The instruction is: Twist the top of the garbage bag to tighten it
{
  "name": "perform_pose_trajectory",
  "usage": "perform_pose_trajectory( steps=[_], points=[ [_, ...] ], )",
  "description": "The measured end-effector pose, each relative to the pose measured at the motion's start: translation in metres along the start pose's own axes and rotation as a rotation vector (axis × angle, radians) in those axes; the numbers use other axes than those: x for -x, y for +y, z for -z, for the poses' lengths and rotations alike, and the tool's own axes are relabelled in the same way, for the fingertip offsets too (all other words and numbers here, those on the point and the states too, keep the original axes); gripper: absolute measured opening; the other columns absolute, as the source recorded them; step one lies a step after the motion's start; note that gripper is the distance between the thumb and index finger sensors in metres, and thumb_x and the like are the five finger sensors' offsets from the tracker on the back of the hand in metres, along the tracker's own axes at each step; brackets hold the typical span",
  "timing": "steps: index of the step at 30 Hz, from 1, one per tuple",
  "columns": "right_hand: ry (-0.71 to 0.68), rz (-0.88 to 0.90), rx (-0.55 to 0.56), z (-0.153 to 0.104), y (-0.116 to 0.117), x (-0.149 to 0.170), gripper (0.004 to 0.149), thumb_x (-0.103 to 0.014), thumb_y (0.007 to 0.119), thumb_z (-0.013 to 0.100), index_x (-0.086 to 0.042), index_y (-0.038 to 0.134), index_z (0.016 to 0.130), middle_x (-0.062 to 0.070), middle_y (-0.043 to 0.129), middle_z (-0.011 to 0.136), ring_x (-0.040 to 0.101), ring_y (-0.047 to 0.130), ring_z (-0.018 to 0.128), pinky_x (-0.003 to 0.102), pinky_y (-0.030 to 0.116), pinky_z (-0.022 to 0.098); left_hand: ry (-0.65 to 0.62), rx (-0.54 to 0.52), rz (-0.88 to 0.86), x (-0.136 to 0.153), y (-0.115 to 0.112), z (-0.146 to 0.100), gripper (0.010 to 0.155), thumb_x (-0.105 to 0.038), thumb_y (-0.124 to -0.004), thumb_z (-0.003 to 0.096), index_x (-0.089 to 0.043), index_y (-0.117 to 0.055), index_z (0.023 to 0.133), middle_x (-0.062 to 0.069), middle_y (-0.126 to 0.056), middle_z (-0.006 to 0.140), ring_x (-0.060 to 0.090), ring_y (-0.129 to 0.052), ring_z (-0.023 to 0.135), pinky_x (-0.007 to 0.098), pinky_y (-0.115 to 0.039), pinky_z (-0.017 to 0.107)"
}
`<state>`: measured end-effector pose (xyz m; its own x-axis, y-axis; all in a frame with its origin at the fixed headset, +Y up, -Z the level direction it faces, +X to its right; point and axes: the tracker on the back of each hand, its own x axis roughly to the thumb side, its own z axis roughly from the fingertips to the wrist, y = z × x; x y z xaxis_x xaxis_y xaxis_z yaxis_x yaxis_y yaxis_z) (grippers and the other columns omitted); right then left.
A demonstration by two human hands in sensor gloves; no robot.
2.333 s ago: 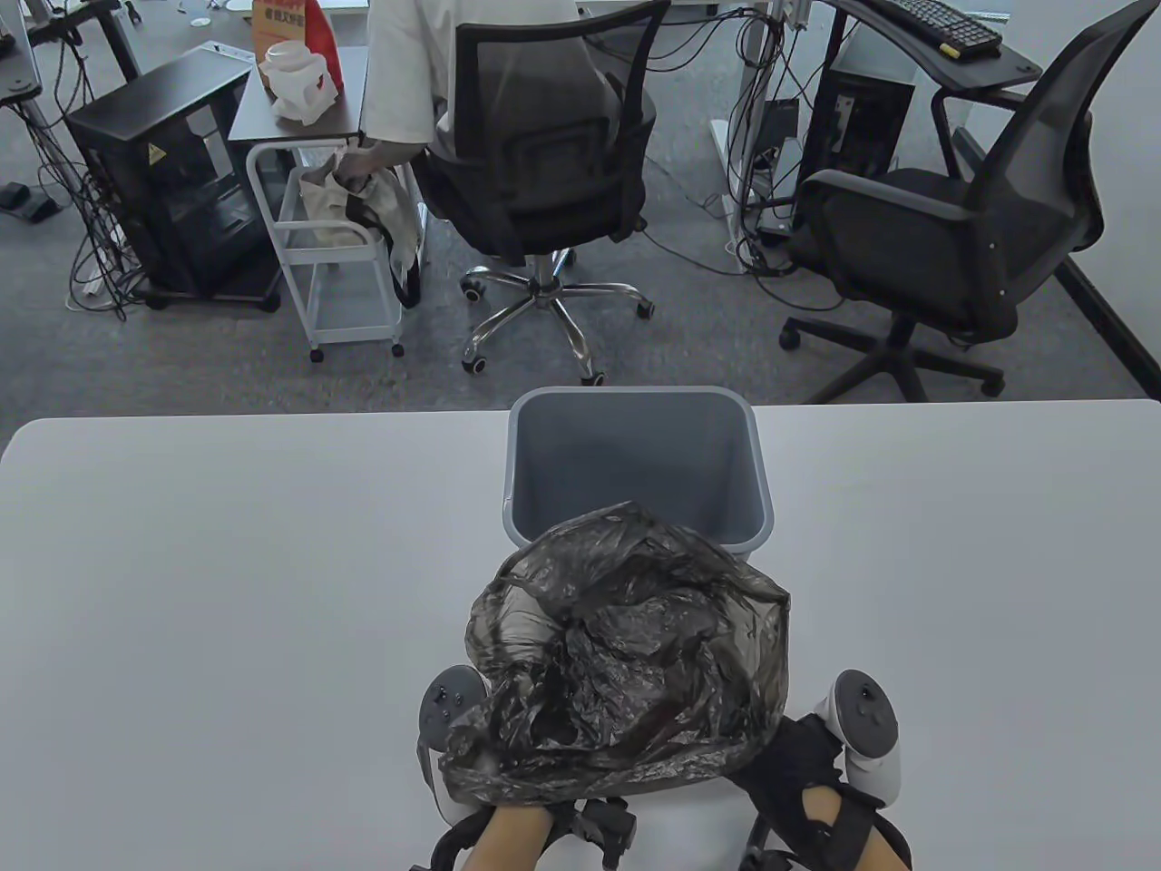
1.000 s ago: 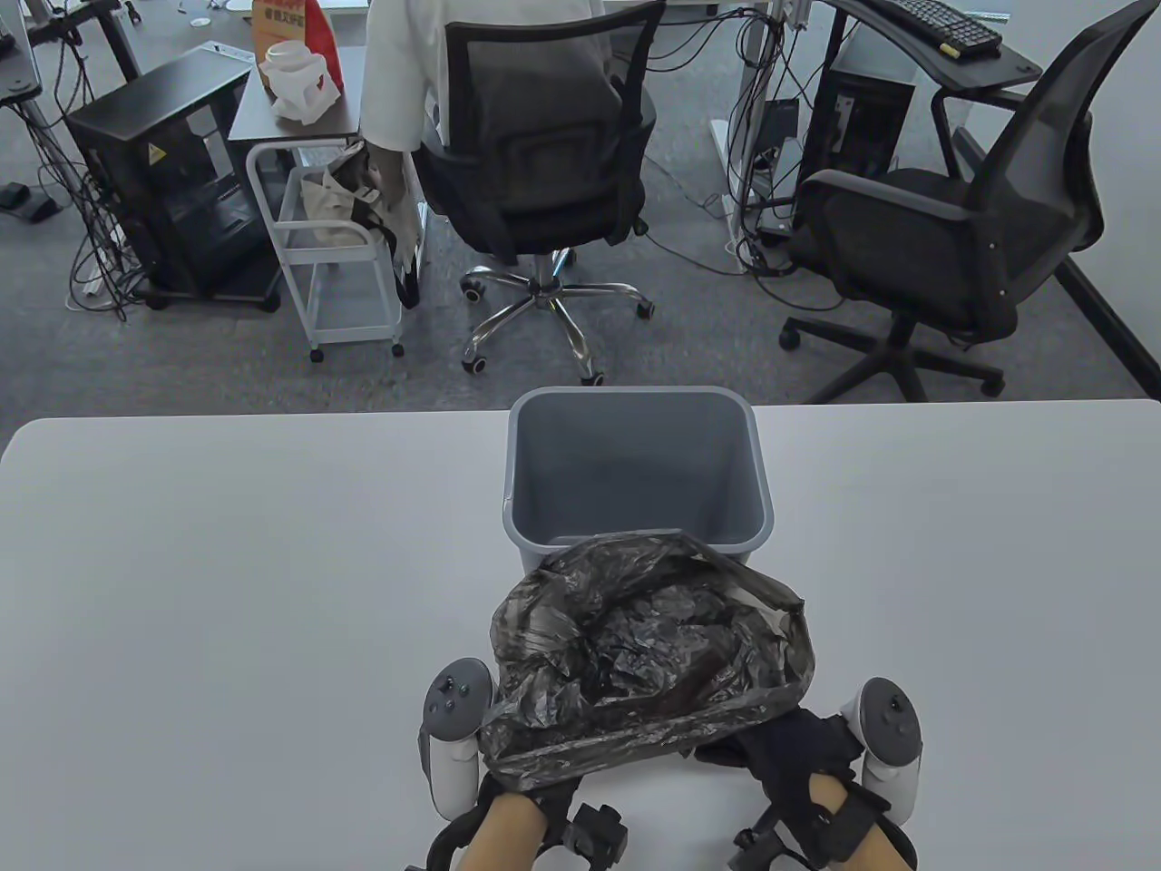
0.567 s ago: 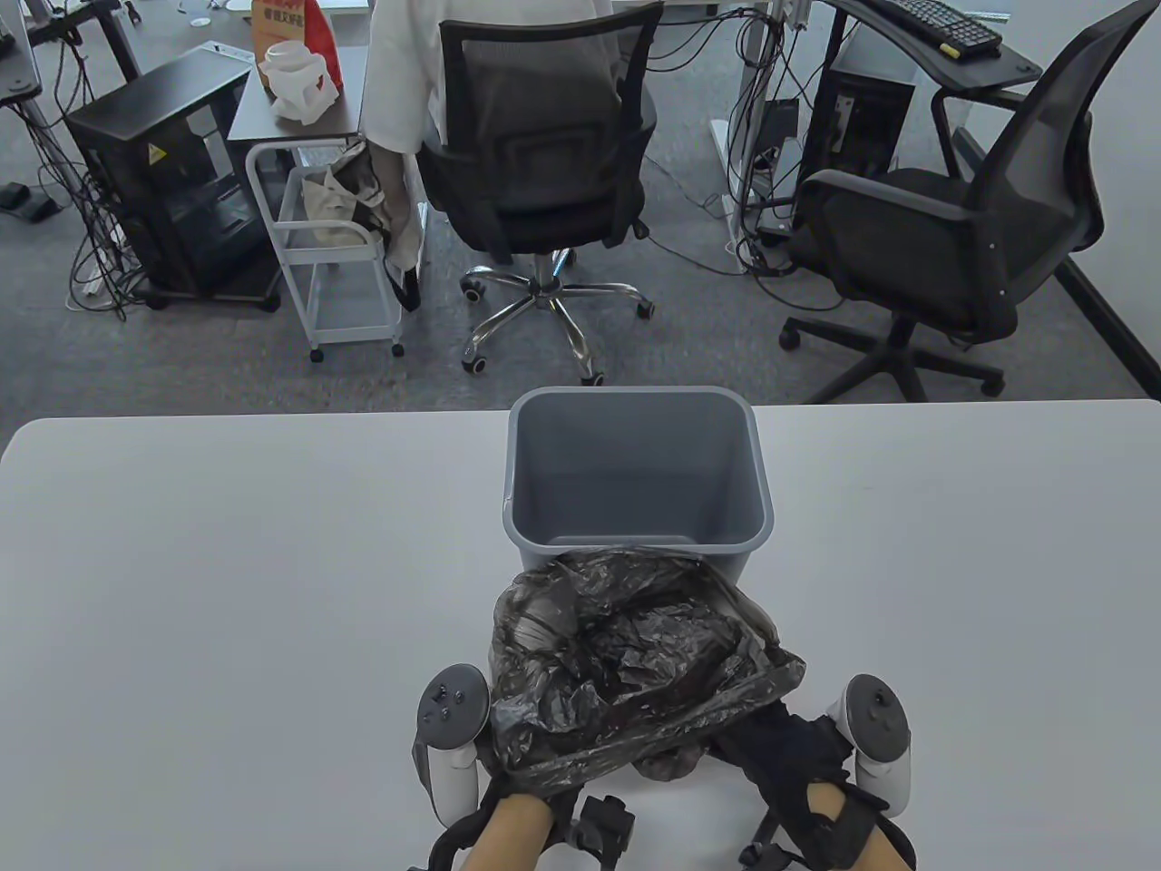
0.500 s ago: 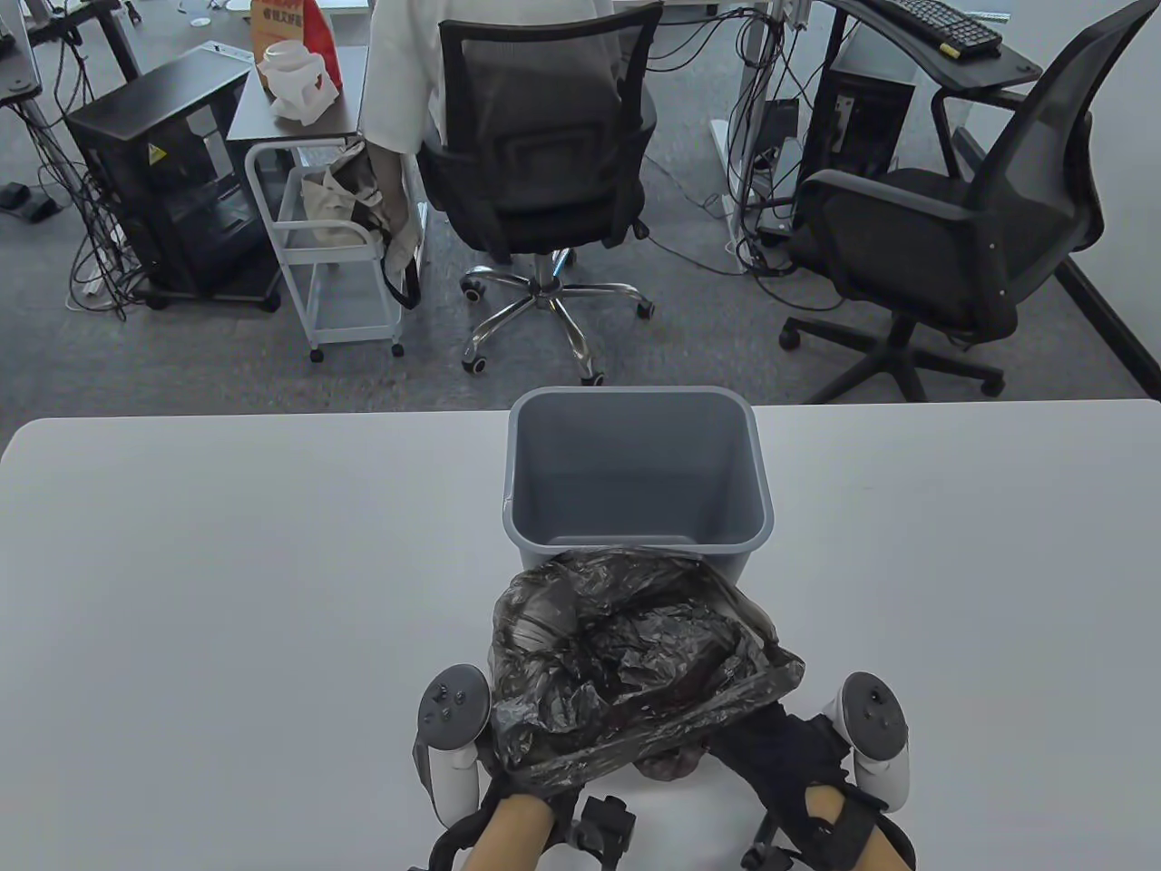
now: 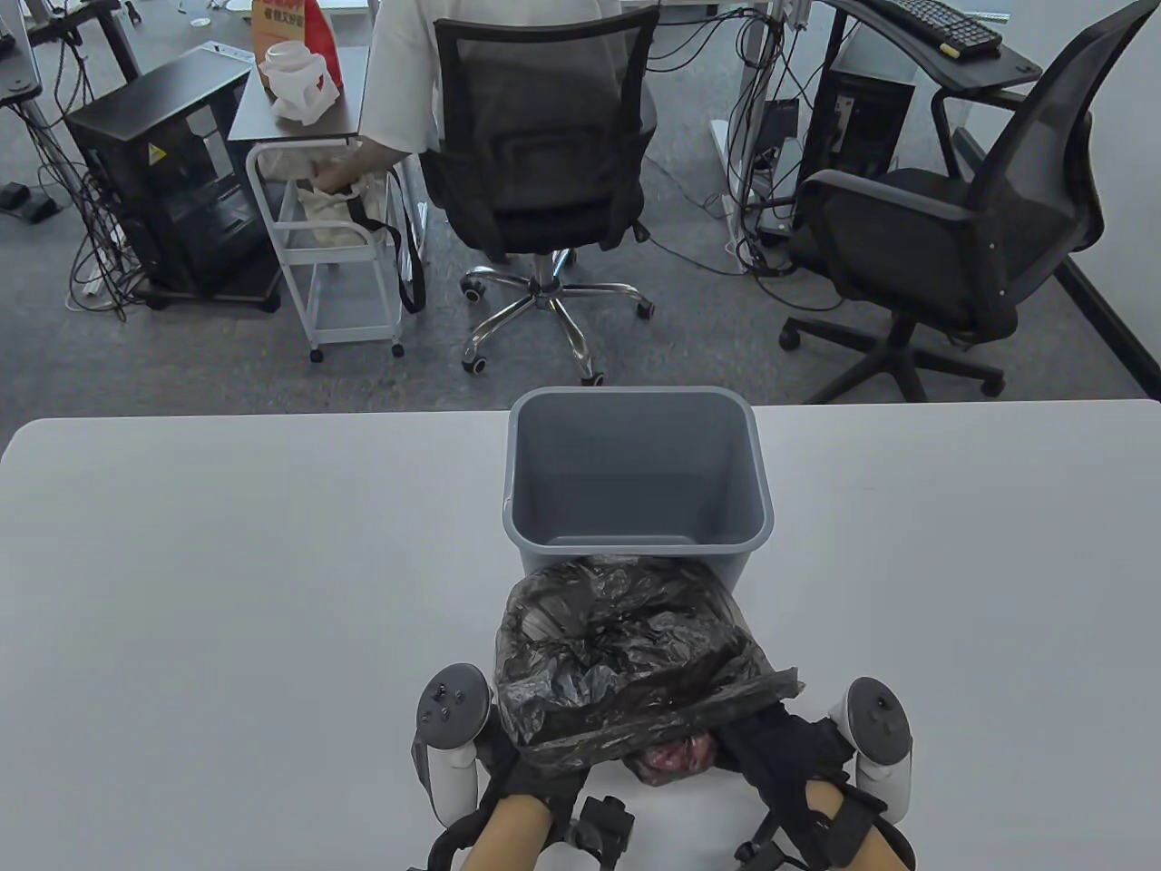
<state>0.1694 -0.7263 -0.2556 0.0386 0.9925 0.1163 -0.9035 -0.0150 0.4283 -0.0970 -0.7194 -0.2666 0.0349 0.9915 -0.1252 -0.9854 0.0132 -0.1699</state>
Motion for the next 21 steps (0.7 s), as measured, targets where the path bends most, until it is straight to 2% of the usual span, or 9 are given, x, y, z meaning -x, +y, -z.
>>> perform_pose_trajectory(
  steps=[3, 5, 6, 9, 11, 13, 16, 19, 21],
  points=[
    [-0.005, -0.058, -0.009, 0.001, 0.001, -0.002, 0.101, -0.066, 0.074, 0.045, -0.009, 0.012, 0.101, 0.032, 0.027, 0.1, 0.058, 0.057, 0.083, 0.072, 0.058, 0.052, -0.008, 0.018, -0.004, -0.001, -0.003, -0.001, 0.047, -0.052, -0.069, 0.0534, -0.029, -0.074, 0.094, 0.01, -0.073, 0.101, 0.034, -0.093, 0.076, 0.051, -0.089, 0.036],
    [0.043, -0.06, 0.067, 0.0, -0.002, 0.002, 0.094, -0.061, 0.07, 0.047, -0.005, 0.017, 0.099, 0.034, 0.04, 0.096, 0.054, 0.077, 0.071, 0.062, 0.072, 0.046, -0.039, 0.078, -0.044, -0.003, -0.005, 0.002, 0.048, -0.055, -0.07, 0.0525, -0.03, -0.077, 0.093, 0.009, -0.065, 0.108, 0.044, -0.067, 0.095, 0.072, -0.062, 0.055],
    [0.075, -0.044, 0.106, -0.002, -0.004, 0.005, 0.091, -0.061, 0.069, 0.047, -0.003, 0.021, 0.099, 0.034, 0.046, 0.094, 0.05, 0.086, 0.063, 0.058, 0.079, 0.041, -0.041, 0.128, -0.064, -0.003, -0.005, 0.003, 0.049, -0.055, -0.071, 0.0529, -0.03, -0.076, 0.094, 0.008, -0.059, 0.111, 0.044, -0.057, 0.1, 0.075, -0.056, 0.057],
    [0.12, 0.07, 0.114, -0.003, -0.009, 0.01, 0.086, -0.059, 0.065, 0.049, 0.001, 0.026, 0.098, 0.033, 0.062, 0.088, 0.042, 0.101, 0.046, 0.049, 0.089, 0.028, -0.054, 0.166, -0.102, -0.004, -0.006, 0.004, 0.048, -0.055, -0.071, 0.0536, -0.031, -0.074, 0.095, 0.008, -0.059, 0.111, 0.043, -0.07, 0.095, 0.066, -0.073, 0.054],
    [0.131, 0.089, 0.084, -0.003, -0.008, 0.011, 0.086, -0.058, 0.065, 0.05, 0.001, 0.026, 0.098, 0.033, 0.063, 0.087, 0.043, 0.1, 0.047, 0.05, 0.089, 0.029, -0.048, 0.112, -0.092, -0.004, -0.006, 0.003, 0.047, -0.052, -0.071, 0.0535, -0.029, -0.076, 0.094, 0.01, -0.067, 0.107, 0.037, -0.089, 0.082, 0.053, -0.089, 0.041],
    [0.121, 0.04, 0.081, -0.003, -0.007, 0.01, 0.087, -0.061, 0.065, 0.049, 0.0, 0.027, 0.099, 0.033, 0.062, 0.088, 0.045, 0.097, 0.052, 0.052, 0.087, 0.032, -0.048, 0.061, -0.064, -0.004, -0.004, 0.001, 0.046, -0.051, -0.071, 0.0532, -0.029, -0.077, 0.093, 0.009, -0.073, 0.103, 0.034, -0.096, 0.074, 0.049, -0.092, 0.035],
    [0.037, -0.01, 0.027, 0.0, -0.001, 0.004, 0.099, -0.071, 0.069, 0.045, -0.007, 0.02, 0.102, 0.033, 0.039, 0.098, 0.061, 0.064, 0.078, 0.07, 0.064, 0.048, -0.045, -0.001, -0.042, -0.003, -0.001, 0.0, 0.046, -0.051, -0.07, 0.0534, -0.029, -0.075, 0.093, 0.008, -0.076, 0.101, 0.031, -0.101, 0.069, 0.044, -0.095, 0.03],
    [-0.011, -0.003, -0.08, 0.002, 0.005, -0.002, 0.106, -0.073, 0.073, 0.043, -0.011, 0.008, 0.101, 0.031, 0.017, 0.1, 0.063, 0.039, 0.087, 0.078, 0.045, 0.053, -0.036, -0.024, -0.076, -0.002, 0.0, -0.001, 0.046, -0.051, -0.07, 0.0534, -0.029, -0.074, 0.094, 0.009, -0.076, 0.1, 0.03, -0.101, 0.068, 0.043, -0.095, 0.029],
    [-0.03, -0.036, -0.069, 0.003, 0.006, -0.004, 0.105, -0.069, 0.075, 0.044, -0.01, 0.008, 0.1, 0.032, 0.018, 0.099, 0.06, 0.051, 0.086, 0.074, 0.053, 0.054, -0.032, -0.019, -0.08, -0.002, -0.001, -0.001, 0.046, -0.051, -0.07, 0.0532, -0.029, -0.075, 0.094, 0.009, -0.076, 0.101, 0.03, -0.101, 0.068, 0.044, -0.095, 0.029]
  ],
)
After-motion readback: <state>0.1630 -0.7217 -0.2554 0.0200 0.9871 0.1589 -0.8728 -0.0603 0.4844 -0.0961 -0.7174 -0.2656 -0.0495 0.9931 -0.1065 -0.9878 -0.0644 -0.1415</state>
